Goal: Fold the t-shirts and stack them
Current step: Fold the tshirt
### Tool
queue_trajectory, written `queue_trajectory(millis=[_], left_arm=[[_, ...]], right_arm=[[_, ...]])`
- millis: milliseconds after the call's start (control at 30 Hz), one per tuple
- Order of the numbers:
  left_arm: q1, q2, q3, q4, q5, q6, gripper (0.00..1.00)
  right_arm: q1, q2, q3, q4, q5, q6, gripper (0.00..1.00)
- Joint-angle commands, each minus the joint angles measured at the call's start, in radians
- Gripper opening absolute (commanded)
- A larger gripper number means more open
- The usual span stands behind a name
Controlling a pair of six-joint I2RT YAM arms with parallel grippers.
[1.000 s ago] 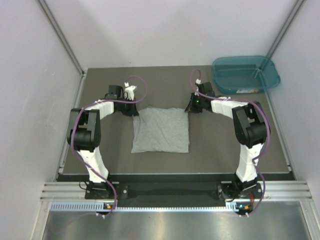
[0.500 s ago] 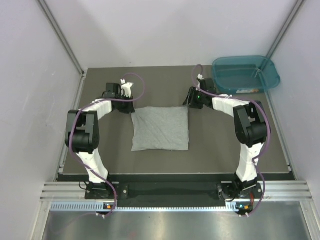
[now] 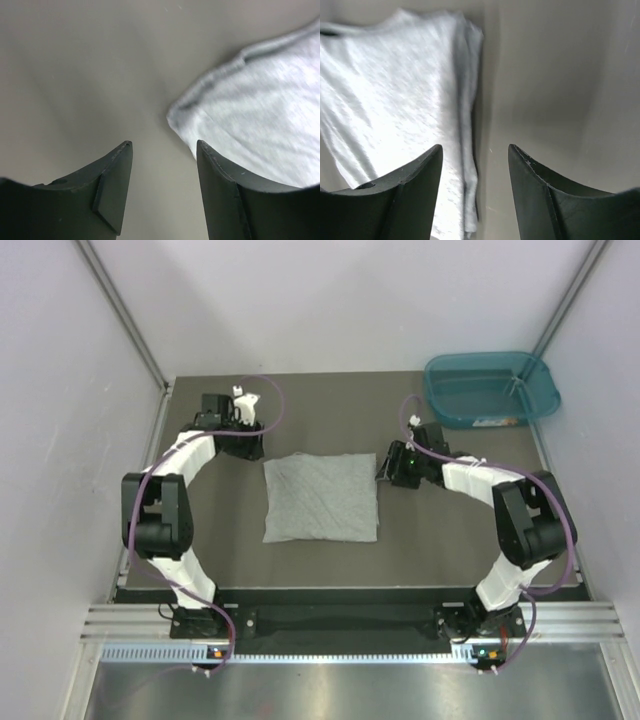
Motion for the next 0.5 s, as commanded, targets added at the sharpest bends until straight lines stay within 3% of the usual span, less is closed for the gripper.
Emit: queue_trajectory(millis=[0,233,467], left_arm=[[0.001,-0.079,-0.044,-0.104,0.043,0.031,0.59],[-0.052,-0.075,-0.208,-0.109,0.107,0.04,0.6],[-0.06,-0.017,-0.225,-0.088,0.207,-0.018,0.57]], right_arm=[[0.031,-0.006,-0.046,0.052,-0.02,0.031,0.56],[0.067,0.034,-0.061,0.11,-0.053,0.057,0.55],[0.073,0.048,-0.137,0.227,-0.084,0.117,0.51]])
